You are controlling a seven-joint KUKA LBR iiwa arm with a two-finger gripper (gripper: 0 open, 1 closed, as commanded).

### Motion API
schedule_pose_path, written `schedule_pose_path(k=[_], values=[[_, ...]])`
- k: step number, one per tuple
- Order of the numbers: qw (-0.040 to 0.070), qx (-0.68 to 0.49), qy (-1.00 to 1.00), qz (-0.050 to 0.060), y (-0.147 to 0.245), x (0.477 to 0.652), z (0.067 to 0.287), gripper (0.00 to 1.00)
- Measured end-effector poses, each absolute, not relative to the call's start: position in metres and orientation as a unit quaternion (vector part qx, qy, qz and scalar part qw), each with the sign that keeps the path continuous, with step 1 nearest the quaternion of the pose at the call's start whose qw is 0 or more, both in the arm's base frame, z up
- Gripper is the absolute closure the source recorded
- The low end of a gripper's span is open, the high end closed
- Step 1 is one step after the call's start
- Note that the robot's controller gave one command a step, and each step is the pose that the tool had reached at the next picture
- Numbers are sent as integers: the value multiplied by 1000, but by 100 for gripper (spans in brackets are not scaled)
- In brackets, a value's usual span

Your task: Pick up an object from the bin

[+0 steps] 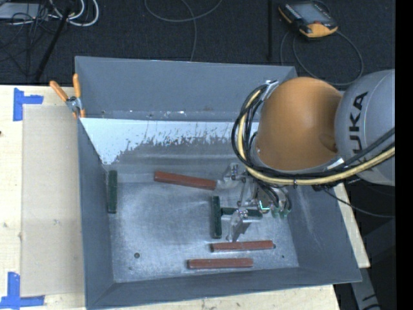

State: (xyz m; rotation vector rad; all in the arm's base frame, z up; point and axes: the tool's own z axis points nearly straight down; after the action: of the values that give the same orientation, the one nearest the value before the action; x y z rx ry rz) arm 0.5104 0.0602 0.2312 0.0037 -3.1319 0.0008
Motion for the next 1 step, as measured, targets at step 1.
schedule_pose_path(k=[1], values=[[1,0,-1000,0,60,512,235,0]])
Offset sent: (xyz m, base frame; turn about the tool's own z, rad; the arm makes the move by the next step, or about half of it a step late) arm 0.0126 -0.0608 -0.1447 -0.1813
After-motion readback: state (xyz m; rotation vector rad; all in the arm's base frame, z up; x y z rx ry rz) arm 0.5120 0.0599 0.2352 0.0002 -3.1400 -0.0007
